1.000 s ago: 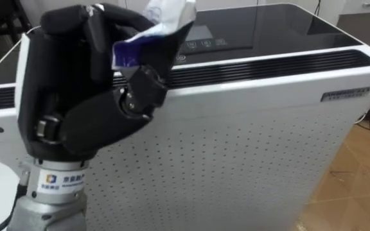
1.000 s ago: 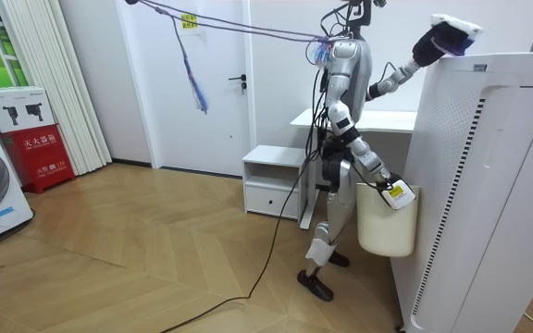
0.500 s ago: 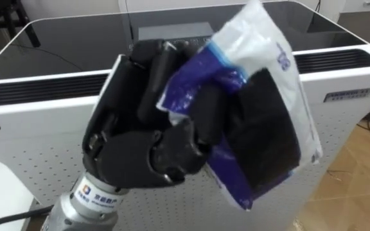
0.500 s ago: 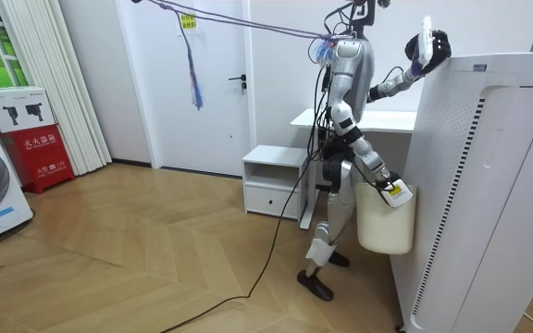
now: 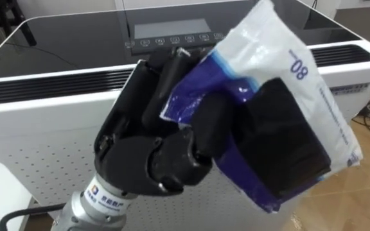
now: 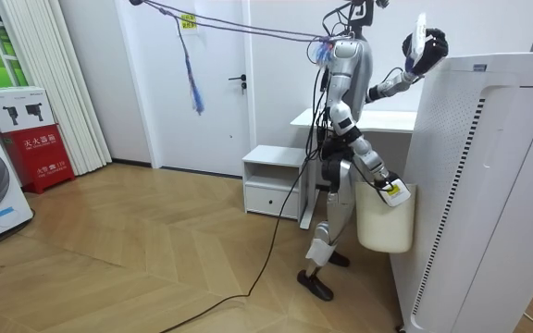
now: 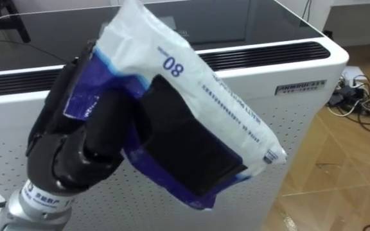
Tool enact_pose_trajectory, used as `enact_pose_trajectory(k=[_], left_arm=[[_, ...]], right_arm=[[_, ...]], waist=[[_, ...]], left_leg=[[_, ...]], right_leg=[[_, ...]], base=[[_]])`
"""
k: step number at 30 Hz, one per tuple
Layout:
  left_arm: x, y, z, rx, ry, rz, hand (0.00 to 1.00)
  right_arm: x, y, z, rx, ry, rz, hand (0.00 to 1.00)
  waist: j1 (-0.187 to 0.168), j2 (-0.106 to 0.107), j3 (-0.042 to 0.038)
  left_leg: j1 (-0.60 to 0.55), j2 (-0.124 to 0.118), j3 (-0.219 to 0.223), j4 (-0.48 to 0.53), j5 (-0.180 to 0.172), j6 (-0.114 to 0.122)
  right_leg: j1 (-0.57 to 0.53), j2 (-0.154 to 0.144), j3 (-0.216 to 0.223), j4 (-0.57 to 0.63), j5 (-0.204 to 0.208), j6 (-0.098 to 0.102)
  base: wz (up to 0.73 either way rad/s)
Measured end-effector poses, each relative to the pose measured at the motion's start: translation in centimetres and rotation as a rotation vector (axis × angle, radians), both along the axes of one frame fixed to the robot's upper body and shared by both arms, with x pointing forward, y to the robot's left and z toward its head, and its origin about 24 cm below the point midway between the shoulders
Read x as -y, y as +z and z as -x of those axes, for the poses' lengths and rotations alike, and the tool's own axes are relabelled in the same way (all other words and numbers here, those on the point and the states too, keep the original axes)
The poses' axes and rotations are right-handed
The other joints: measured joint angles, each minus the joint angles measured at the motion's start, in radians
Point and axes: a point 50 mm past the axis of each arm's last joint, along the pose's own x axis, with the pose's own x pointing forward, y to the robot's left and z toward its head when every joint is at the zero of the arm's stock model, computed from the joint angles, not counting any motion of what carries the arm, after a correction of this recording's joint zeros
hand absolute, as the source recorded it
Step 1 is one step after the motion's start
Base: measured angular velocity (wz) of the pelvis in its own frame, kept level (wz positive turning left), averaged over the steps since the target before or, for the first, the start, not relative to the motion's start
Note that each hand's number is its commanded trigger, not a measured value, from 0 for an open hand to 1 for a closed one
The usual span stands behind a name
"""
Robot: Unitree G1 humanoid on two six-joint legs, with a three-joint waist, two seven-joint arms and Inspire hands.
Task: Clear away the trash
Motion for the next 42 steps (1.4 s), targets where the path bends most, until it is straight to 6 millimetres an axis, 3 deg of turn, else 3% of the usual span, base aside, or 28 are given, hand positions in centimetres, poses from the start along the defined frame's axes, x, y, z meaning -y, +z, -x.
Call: enact_pose_trajectory(k=[3,5,8,11,17,23,42], left_arm=[[0.1,-1.6,-0.7,0.0,0.037,-0.134,1.0],[-0.1,-4.1,-1.1,-0.025,0.043,-0.281,1.0],[-0.8,-7.6,-1.1,-0.111,0.069,-0.49,1.0],[-1.4,-10.0,-1.3,-0.178,0.094,-0.605,1.0],[-1.8,-12.6,-1.4,-0.271,0.113,-0.698,1.0],[-2.3,-14.3,-1.6,-0.308,0.173,-0.825,1.0],[-2.6,-17.2,-1.5,-0.407,0.176,-0.899,1.0]], right_arm=[[0.2,0.1,-0.2,0.008,0.001,0.009,1.0],[0.3,0.3,-0.6,0.016,0.011,0.024,1.0],[0.4,0.4,-1.2,0.025,0.014,0.038,1.0],[0.7,0.7,-2.0,0.04,0.017,0.056,1.0],[0.9,1.2,-3.6,0.074,0.038,0.094,1.0],[1.0,1.6,-4.7,0.102,0.028,0.111,1.0],[0.5,1.9,-5.1,0.127,0.041,0.099,1.0]], waist=[[0.016,0.003,0.0025],[0.028,0.004,0.0081],[0.026,0.007,0.0075],[0.029,0.016,0.011],[0.039,0.039,0.0149],[0.038,0.036,0.0167],[0.024,0.026,0.0211]], left_leg=[[-0.022,0.003,-0.003,0.012,0.0,0.0],[-0.043,0.006,-0.004,0.026,0.0,-0.001],[-0.09,0.012,-0.011,0.051,0.001,-0.008],[-0.142,0.017,-0.024,0.071,0.007,-0.016],[-0.217,0.018,-0.022,0.072,0.031,-0.022],[-0.262,0.019,-0.026,0.072,0.046,-0.03],[-0.323,0.019,-0.019,0.088,0.052,-0.034]], right_leg=[[-0.031,-0.002,0.0,0.026,-0.003,-0.003],[-0.043,0.001,-0.004,0.03,-0.004,-0.007],[-0.072,0.006,-0.025,0.032,-0.001,-0.017],[-0.11,0.01,-0.047,0.036,0.005,-0.027],[-0.196,0.001,-0.059,0.077,0.003,-0.037],[-0.25,-0.003,-0.06,0.1,-0.008,-0.048],[-0.316,-0.012,-0.055,0.121,-0.017,-0.053]], base=[[0.0],[0.05],[0.16],[0.22],[0.08],[0.04],[0.0]])
